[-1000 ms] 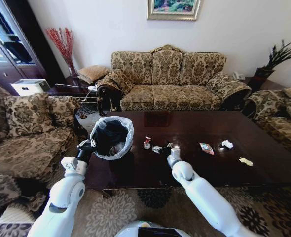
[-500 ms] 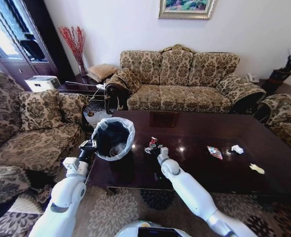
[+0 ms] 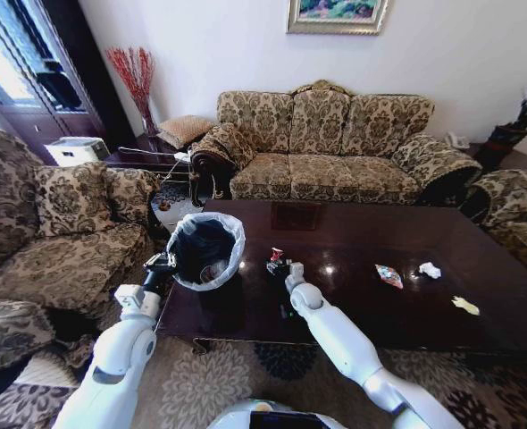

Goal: Move to the front of the table and place the trash on the table into the trash bin.

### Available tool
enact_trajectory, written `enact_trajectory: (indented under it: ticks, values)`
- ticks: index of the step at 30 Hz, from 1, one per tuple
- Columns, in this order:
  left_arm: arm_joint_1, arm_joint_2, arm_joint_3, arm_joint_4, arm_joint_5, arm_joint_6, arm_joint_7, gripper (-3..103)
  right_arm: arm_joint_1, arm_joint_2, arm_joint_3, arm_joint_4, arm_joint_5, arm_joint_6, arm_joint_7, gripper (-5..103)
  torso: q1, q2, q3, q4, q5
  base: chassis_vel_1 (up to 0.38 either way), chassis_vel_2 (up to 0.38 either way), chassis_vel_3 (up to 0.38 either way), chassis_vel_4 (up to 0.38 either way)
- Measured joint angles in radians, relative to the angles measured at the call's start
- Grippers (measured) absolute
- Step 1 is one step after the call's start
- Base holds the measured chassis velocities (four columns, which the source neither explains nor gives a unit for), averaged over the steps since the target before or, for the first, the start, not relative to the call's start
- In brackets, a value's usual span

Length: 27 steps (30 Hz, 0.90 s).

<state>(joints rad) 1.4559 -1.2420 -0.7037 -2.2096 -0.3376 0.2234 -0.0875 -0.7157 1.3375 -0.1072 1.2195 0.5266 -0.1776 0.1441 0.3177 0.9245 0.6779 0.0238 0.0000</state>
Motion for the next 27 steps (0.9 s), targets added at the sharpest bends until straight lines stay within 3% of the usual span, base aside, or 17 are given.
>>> enact_trajectory:
  ticks: [2, 17, 26, 27]
  values:
    - [-0.001, 0.0, 0.001, 0.002, 0.0, -0.002, 0.001, 3, 0.001, 0.007, 0.005, -0.012, -0.003, 0.005, 0.0, 48, 0.0, 0.0, 0.0, 0.0, -0.0001, 0.0, 0.0, 0.0, 0.0]
    - [-0.011, 0.005, 0.004, 0.011, -0.003, -0.005, 0.001, 3, -0.009, -0.016, 0.019, 0.044, -0.023, 0.012, 0.045, 48, 0.0, 0.0, 0.0, 0.0, 0.0001, 0.0, 0.0, 0.0, 0.0]
    - [-0.011, 0.005, 0.005, 0.011, -0.004, -0.008, 0.002, 3, -0.003, -0.122, 0.021, 0.312, -0.024, 0.006, 0.116, 48, 0.0, 0.0, 0.0, -0.0001, 0.0002, 0.0, 0.0, 0.0, 0.0]
    - [-0.01, 0.005, 0.005, 0.011, -0.004, -0.009, 0.002, 3, 0.012, -0.158, 0.015, 0.408, -0.012, -0.004, 0.122, 48, 0.0, 0.0, 0.0, -0.0001, 0.0001, 0.0, 0.0, 0.0, 0.0]
